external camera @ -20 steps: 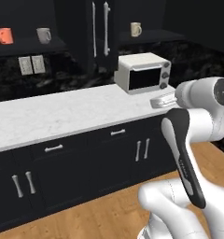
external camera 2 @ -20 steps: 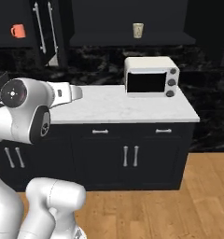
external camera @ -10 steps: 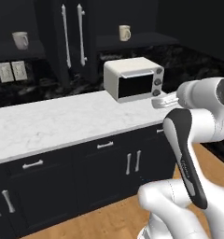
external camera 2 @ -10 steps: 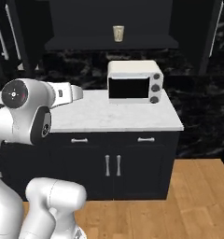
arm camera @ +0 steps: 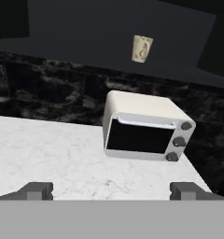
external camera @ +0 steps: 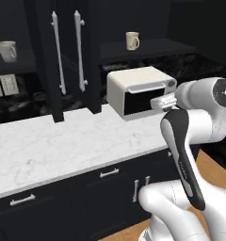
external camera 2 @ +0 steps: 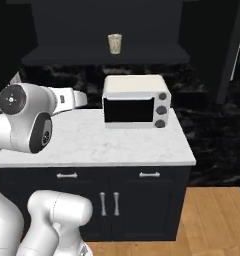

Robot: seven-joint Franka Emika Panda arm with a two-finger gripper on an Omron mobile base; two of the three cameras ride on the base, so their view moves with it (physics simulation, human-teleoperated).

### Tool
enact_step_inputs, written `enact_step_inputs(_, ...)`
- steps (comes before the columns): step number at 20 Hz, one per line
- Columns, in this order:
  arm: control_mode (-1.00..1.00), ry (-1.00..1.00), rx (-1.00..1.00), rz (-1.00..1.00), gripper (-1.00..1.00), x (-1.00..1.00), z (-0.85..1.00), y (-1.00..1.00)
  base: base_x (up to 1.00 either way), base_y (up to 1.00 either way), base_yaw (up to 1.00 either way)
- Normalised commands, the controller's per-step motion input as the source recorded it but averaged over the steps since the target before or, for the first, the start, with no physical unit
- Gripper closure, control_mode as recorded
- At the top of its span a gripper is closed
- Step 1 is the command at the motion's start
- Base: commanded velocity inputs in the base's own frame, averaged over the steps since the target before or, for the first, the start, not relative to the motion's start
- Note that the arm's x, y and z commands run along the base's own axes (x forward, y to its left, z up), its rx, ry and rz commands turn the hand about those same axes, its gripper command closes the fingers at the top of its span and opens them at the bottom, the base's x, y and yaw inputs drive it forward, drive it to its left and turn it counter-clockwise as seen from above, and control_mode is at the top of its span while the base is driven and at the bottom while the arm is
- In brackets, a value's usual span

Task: Gather all objects into one cabinet and sort the glasses and bowls to opposite sides.

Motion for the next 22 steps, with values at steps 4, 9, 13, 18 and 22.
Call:
enact_step_inputs(4, 1.0, 0.0, 0.0, 0.0, -1.0, 0.0, 0.0, 0.0, 0.56, -0.54, 0.01)
enact_step_inputs(9, 1.0, 0.0, 0.0, 0.0, -1.0, 0.0, 0.0, 0.0, 0.83, -0.1, 0.0)
enact_step_inputs(13, 1.0, 0.0, 0.0, 0.0, -1.0, 0.0, 0.0, 0.0, 0.77, -0.04, 0.0)
enact_step_inputs(18, 1.0, 0.0, 0.0, 0.0, -1.0, 0.0, 0.0, 0.0, 0.33, -0.44, 0.0)
enact_step_inputs(22, 1.0, 0.0, 0.0, 0.0, -1.0, 0.0, 0.0, 0.0, 0.23, -0.34, 0.0)
